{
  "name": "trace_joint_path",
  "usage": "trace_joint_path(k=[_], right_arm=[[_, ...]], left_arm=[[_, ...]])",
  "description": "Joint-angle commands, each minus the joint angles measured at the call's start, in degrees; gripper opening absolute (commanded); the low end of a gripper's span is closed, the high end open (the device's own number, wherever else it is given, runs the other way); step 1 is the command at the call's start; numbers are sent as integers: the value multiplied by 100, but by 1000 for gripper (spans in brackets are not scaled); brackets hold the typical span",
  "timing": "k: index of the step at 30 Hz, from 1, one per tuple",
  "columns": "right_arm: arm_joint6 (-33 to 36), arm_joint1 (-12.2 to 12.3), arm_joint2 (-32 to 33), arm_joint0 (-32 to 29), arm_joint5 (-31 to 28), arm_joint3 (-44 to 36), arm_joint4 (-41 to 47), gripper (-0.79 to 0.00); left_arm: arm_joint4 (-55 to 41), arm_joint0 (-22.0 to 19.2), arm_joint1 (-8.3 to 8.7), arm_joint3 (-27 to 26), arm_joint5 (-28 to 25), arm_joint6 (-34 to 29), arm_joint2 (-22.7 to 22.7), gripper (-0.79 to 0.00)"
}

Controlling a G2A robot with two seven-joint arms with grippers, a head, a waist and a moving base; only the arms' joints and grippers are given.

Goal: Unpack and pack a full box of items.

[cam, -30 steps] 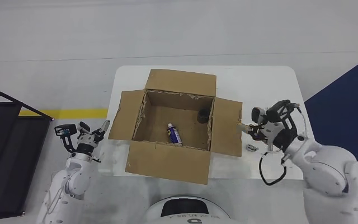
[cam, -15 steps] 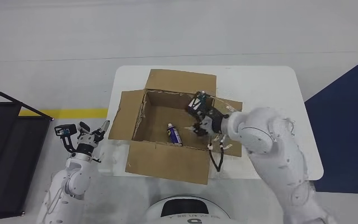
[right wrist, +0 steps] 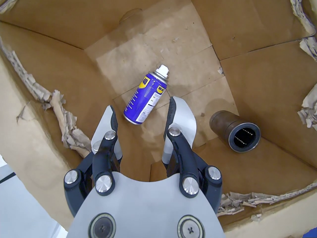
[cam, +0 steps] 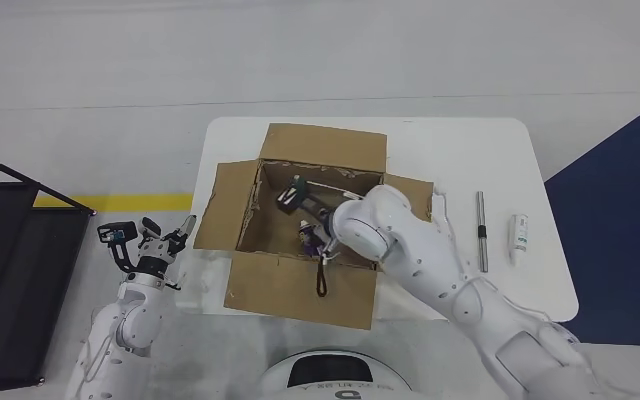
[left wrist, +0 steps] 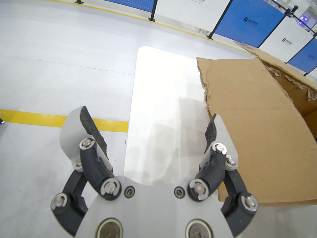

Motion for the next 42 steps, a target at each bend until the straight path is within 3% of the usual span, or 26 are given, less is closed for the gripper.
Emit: trace_joint_path(k=[1,9,11,13,20,24,30,33,34,35,42], right_arm=[[62,-57,-153,107,141,307,-80,-413],[-29,-353,-633,536,336,1176,235,-188],[-44,-410,-698,616,404,1417,256,-92],[-81,-470,-770,707,465,1647,239,-92],[-145,-704,-1080,930,467,2350,333,-197],[-136,-840,-1231,1057,483,2651,353,-366],[-77,-1017,-1412,1225,431,3104,325,-440],[-137,-1093,-1414,1294,395,3228,410,-560],[-158,-1109,-1399,1319,392,3248,425,-736],[-184,-1120,-1380,1335,395,3249,430,-785],[-308,-984,-907,1225,362,2504,445,-785]], left_arm=[[0,0,0,0,0,0,0,0],[0,0,0,0,0,0,0,0],[0,0,0,0,0,0,0,0],[0,0,0,0,0,0,0,0],[0,0,0,0,0,0,0,0],[0,0,0,0,0,0,0,0],[0,0,0,0,0,0,0,0],[0,0,0,0,0,0,0,0],[0,0,0,0,0,0,0,0],[0,0,0,0,0,0,0,0],[0,0,0,0,0,0,0,0]])
